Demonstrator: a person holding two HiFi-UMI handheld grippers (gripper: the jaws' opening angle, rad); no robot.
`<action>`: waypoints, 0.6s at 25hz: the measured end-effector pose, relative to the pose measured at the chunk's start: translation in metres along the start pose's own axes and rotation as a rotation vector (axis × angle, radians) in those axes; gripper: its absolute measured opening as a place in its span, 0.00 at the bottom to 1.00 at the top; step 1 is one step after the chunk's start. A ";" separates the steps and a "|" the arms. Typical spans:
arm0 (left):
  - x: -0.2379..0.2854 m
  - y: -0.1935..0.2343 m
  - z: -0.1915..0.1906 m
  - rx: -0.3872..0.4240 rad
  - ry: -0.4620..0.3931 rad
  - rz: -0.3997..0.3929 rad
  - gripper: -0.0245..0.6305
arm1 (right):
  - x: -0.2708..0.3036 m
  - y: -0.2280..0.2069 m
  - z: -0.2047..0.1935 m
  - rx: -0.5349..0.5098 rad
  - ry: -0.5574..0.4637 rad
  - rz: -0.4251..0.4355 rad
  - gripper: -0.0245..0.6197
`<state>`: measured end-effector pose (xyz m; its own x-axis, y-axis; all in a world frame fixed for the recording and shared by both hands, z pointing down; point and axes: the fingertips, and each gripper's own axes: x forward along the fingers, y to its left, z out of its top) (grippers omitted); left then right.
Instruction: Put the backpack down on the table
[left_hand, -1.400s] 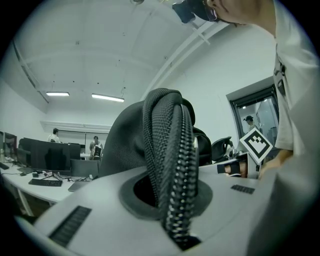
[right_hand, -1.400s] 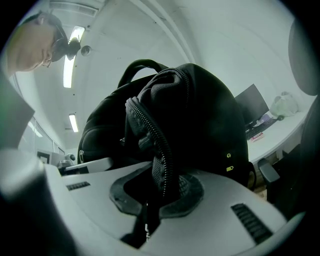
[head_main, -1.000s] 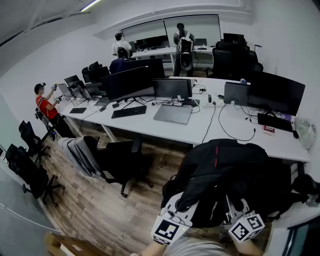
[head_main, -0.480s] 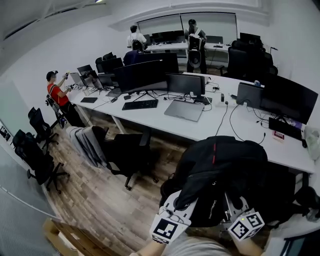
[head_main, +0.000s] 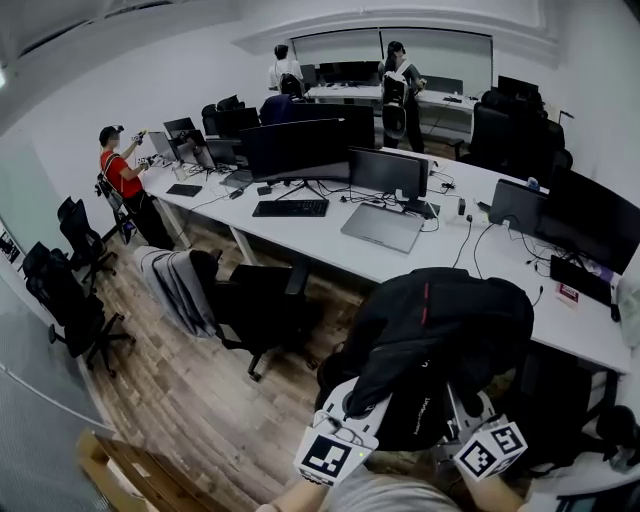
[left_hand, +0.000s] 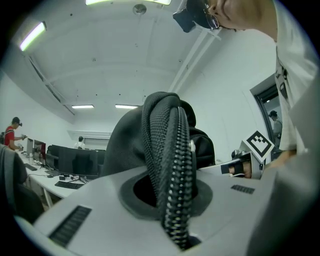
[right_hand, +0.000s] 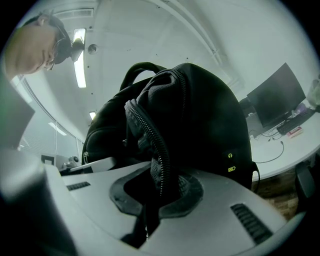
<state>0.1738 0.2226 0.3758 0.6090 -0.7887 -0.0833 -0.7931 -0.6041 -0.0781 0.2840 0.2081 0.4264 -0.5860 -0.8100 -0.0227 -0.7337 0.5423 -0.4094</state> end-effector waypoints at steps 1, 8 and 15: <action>0.001 0.009 0.000 -0.003 -0.004 0.004 0.07 | 0.010 0.001 0.001 -0.003 0.002 0.004 0.09; 0.013 0.077 -0.011 -0.010 0.000 0.017 0.07 | 0.081 0.005 -0.009 0.000 0.024 0.005 0.09; 0.025 0.144 -0.020 -0.030 -0.007 0.011 0.07 | 0.150 0.010 -0.017 0.012 0.028 -0.008 0.09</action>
<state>0.0741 0.1137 0.3820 0.6002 -0.7947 -0.0910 -0.7997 -0.5986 -0.0470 0.1834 0.0959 0.4347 -0.5894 -0.8078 0.0066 -0.7345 0.5325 -0.4206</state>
